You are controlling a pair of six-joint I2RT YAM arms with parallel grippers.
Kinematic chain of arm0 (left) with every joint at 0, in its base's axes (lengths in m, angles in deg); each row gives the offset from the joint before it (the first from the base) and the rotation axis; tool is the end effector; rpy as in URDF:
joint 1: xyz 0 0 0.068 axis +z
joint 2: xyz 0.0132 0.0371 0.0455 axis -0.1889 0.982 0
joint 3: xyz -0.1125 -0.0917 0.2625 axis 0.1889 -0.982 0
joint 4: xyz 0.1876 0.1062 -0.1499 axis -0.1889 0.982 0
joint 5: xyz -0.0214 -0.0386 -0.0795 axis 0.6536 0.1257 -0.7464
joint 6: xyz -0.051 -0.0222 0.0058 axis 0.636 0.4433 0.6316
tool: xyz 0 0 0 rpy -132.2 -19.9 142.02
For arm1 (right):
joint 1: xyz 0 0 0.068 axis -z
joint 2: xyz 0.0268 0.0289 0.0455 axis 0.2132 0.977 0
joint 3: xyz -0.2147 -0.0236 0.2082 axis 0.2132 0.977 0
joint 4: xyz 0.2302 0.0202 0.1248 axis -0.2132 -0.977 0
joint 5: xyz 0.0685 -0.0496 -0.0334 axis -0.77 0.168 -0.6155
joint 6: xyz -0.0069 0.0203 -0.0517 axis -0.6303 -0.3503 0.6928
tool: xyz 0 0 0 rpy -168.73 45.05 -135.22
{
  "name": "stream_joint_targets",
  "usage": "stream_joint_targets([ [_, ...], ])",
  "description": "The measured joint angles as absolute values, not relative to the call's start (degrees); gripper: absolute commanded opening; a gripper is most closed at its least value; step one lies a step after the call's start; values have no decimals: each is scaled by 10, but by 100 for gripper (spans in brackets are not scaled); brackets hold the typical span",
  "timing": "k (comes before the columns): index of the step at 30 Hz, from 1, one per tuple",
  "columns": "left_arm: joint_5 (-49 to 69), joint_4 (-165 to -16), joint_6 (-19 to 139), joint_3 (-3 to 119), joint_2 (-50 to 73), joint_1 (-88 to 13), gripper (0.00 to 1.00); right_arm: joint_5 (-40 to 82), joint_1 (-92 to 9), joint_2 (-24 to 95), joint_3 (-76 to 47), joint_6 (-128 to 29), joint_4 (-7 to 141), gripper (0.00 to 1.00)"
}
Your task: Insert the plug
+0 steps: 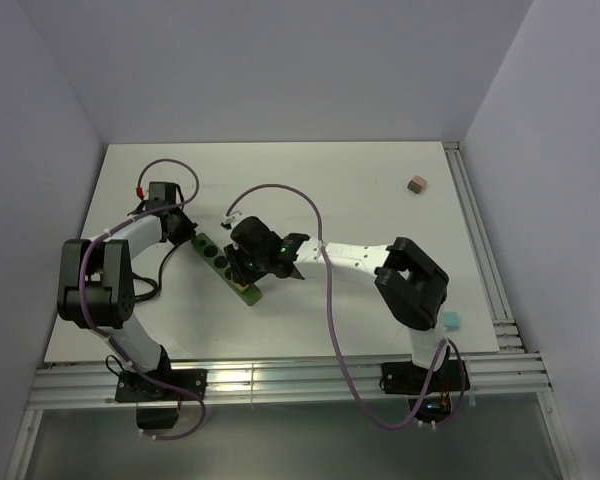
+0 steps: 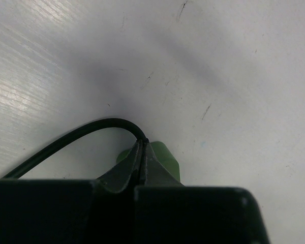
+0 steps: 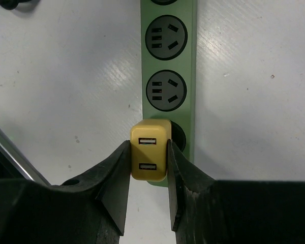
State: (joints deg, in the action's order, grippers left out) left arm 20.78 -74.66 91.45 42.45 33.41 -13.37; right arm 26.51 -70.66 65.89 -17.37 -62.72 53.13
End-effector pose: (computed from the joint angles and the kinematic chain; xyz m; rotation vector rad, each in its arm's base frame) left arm 0.3482 -0.0133 0.1953 -0.9005 2.3786 -0.2659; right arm 0.2309 0.3772 0.2199 -0.8339 2.3668 0.6530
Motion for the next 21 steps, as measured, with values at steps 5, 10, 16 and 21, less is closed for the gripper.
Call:
stream_joint_targets([
  [5, 208, -748, 914, 424, 334, -134, 0, 309, -721, 661, -161, -652, 551, 0],
  [10, 208, -753, 915, 420, 332, -134, 0, 372, -742, 649, -117, -679, 608, 0],
  [16, 207, -761, 917, 414, 329, -134, 0, 450, -768, 644, -74, -710, 675, 0],
  [21, 208, -767, 921, 409, 325, -134, 0, 532, -797, 644, -44, -745, 723, 0],
])
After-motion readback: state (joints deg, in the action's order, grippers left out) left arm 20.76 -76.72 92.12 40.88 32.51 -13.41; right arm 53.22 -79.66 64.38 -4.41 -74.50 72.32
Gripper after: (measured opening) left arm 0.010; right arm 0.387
